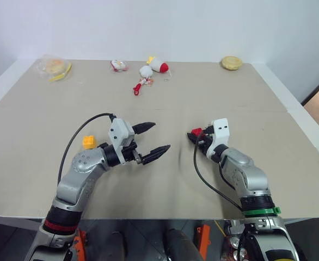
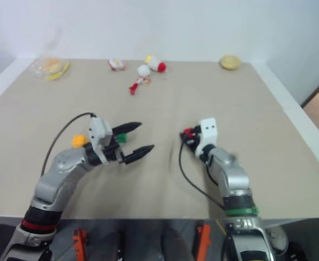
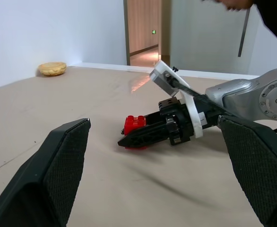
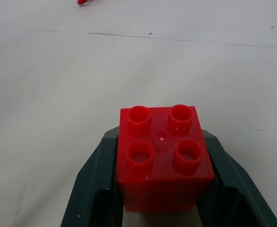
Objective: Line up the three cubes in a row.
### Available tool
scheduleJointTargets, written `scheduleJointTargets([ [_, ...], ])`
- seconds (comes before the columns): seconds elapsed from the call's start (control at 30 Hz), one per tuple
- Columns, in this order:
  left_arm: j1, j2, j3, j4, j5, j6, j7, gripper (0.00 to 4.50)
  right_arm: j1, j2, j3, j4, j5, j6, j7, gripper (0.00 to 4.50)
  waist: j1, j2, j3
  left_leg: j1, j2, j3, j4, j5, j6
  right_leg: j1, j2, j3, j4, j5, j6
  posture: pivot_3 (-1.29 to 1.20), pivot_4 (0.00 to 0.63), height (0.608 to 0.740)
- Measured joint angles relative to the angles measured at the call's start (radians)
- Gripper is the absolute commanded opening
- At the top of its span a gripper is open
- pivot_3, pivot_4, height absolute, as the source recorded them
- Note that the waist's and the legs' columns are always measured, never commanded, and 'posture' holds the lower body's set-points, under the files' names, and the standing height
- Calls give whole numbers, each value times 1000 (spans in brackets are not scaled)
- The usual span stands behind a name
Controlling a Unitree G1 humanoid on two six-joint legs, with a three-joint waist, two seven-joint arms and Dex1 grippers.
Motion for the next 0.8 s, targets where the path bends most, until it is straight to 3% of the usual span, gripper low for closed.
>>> scheduleJointTargets([
  [0.1, 14, 50, -3, 0, -5, -6, -77, 4500, 29, -79, 10, -83, 40, 4, 143, 1302, 0, 0, 0, 0, 0, 0, -1, 0, 0, 0, 0, 0, 0, 0, 0, 0, 150, 736],
  [0.3, 43, 182, 0, 33, -13, -47, -270, 4500, 138, -288, 117, -252, 124, -54, 582, 1302, -1, 0, 0, 1, 0, 0, -1, 0, 0, 0, 0, -1, 0, -2, -2, 0, 150, 736],
  [0.43, 53, 237, -8, 62, 2, -99, -379, 4500, 162, -361, 190, -242, 116, -127, 788, 1302, -2, 1, 0, 1, 0, 1, 1, 0, 0, 0, -1, 0, 0, -1, -2, 0, 150, 736],
  [0.6, 76, 250, -32, 69, 9, -121, -436, 4500, 143, -342, 230, -81, 41, -345, 895, 1302, -2, 1, 0, 1, 0, 1, 1, 0, 0, 0, -1, 0, 0, -1, -2, 0, 150, 736],
  [0.8, 115, 265, -34, 51, 9, -121, -444, 4500, 97, -304, 242, 14, 14, -425, 935, 1302, -2, 1, 1, 1, 1, 1, 0, 0, 0, -1, 0, -1, 0, -1, -2, 0, 150, 736],
])
